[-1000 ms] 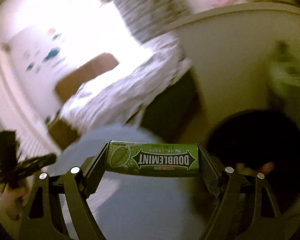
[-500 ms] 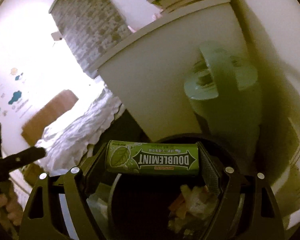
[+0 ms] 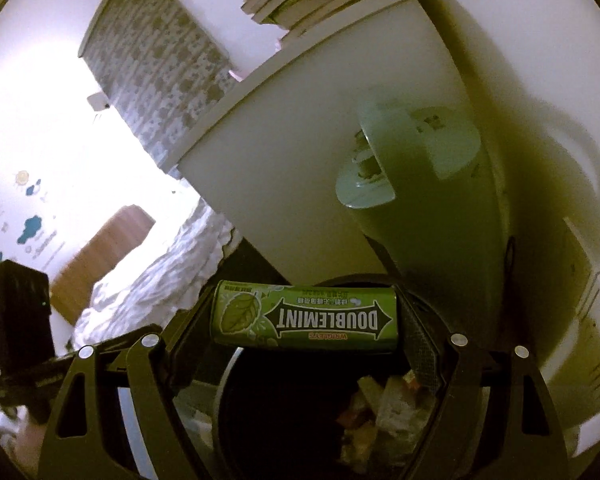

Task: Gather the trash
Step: 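Open left tool over the bin while right tool releases the gum pack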

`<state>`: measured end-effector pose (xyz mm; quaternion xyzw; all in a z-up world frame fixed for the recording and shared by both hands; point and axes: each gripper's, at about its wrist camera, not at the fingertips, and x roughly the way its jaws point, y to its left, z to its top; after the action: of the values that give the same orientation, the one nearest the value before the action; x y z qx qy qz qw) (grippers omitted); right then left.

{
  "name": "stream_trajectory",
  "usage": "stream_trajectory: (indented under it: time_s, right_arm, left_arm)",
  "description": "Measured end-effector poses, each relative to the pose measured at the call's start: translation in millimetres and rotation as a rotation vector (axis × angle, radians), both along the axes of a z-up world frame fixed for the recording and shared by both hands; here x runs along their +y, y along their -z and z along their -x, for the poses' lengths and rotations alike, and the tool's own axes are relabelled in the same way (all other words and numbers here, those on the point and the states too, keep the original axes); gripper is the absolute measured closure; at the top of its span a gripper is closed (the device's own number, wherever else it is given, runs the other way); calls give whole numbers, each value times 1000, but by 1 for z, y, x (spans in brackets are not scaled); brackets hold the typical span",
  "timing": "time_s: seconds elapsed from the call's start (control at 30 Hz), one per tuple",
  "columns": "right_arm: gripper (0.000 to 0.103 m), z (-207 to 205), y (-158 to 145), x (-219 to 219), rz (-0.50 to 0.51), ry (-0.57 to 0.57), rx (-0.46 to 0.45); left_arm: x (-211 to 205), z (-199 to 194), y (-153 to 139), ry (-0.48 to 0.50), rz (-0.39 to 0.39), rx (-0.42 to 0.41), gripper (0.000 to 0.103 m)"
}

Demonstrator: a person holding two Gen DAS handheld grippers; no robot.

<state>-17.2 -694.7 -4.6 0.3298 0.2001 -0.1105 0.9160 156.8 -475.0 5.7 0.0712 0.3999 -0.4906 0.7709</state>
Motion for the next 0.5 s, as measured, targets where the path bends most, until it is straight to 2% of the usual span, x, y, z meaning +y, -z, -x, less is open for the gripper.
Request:
stream_trajectory:
  time_s: [0.07,0.1,0.13,0.2,0.27,0.4,0.5]
  right_arm:
    - [20,-5,2,1,-11,-9,21]
    - [20,-7,2,4,-13,-6,33]
    - [19,-9,2,3,-17,-4,46]
    - [13,-11,2,2,-18,6,41]
    - [9,-8,-1,4,-5,23,25]
    - [9,-8,0,5,-2,38,15]
    - [9,-13,2,8,-1,28,23]
  left_arm:
    - [1,1,-1,-11,-12,-9,66]
    - [2,1,-2,-18,-22,-12,59]
    - [2,1,-3,-24,-28,-18,38]
    - [9,4,-8,-48,-18,-50,10]
    - [16,9,-14,-45,5,-77,9]
    - [26,12,-19,-29,18,-42,9]
    - [46,20,-26,-40,66,-19,5]
